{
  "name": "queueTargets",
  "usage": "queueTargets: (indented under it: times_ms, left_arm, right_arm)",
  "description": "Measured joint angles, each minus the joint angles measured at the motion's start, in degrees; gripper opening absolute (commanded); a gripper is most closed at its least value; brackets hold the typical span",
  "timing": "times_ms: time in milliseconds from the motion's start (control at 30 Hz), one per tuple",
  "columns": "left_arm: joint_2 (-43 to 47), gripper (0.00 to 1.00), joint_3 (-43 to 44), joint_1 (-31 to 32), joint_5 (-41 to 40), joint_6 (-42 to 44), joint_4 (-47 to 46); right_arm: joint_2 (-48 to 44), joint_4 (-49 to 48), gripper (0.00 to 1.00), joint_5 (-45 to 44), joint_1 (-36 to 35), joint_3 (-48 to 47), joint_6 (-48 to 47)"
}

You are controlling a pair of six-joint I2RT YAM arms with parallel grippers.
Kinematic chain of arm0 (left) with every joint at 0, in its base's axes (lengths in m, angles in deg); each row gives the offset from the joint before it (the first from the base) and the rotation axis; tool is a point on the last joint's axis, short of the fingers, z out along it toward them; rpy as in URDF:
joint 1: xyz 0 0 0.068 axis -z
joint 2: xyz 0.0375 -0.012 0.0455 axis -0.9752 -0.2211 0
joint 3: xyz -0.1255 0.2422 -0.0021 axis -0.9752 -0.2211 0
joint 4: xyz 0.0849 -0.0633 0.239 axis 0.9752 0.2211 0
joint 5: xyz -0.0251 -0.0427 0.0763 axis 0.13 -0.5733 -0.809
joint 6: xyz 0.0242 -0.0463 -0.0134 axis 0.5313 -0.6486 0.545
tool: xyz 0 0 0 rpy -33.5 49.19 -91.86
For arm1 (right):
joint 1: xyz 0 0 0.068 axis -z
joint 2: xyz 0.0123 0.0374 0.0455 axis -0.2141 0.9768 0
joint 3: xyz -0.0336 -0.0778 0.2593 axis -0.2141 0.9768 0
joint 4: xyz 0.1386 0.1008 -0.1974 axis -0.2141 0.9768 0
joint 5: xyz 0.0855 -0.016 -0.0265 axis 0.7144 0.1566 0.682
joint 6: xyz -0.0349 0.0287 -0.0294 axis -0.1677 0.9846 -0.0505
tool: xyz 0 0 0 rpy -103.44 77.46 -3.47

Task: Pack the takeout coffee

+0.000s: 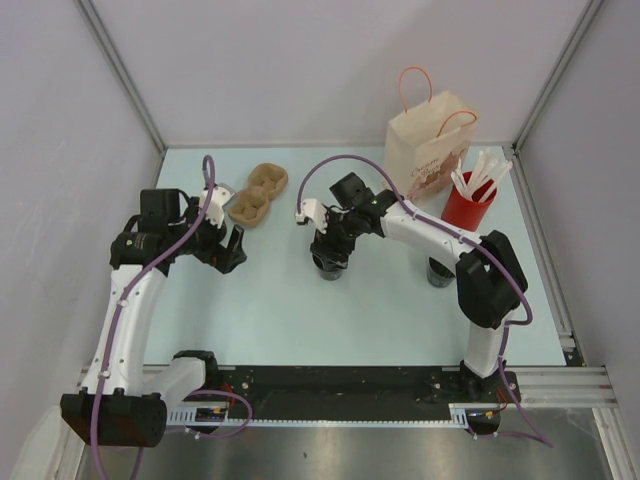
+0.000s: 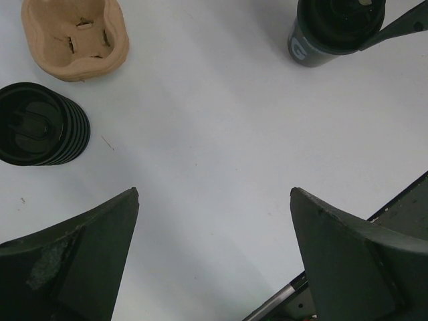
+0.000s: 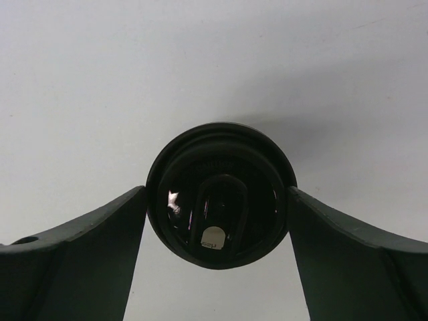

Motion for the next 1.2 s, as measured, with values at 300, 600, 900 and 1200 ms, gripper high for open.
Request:
queueTargets:
  times_ms: [300,600,900,1200]
  left_arm:
    - [-0.1,1.00,0.0,0.0,0.0,0.0,0.0]
    - [-0.1,1.00,-0.3,0.0,0.0,0.0,-0.1]
    - [-0.1,1.00,-0.3,-0.1,0.2,0.0,-0.1]
    - [-0.1,0.99,-0.3,-0.3,0.7,0.0,-0.1]
  right_arm:
    - [0.0,0.1,0.65,0.1,0.0,0.0,0.1]
    - [0.0,0.3,0.55,0.1,0.0,0.0,0.0]
    - [-2.7,4.8,0.49,-0.2,0.0,0.4,-0.4]
    - [-11.1,8.4,0.49,-0.6,1.0,3.0,-1.2]
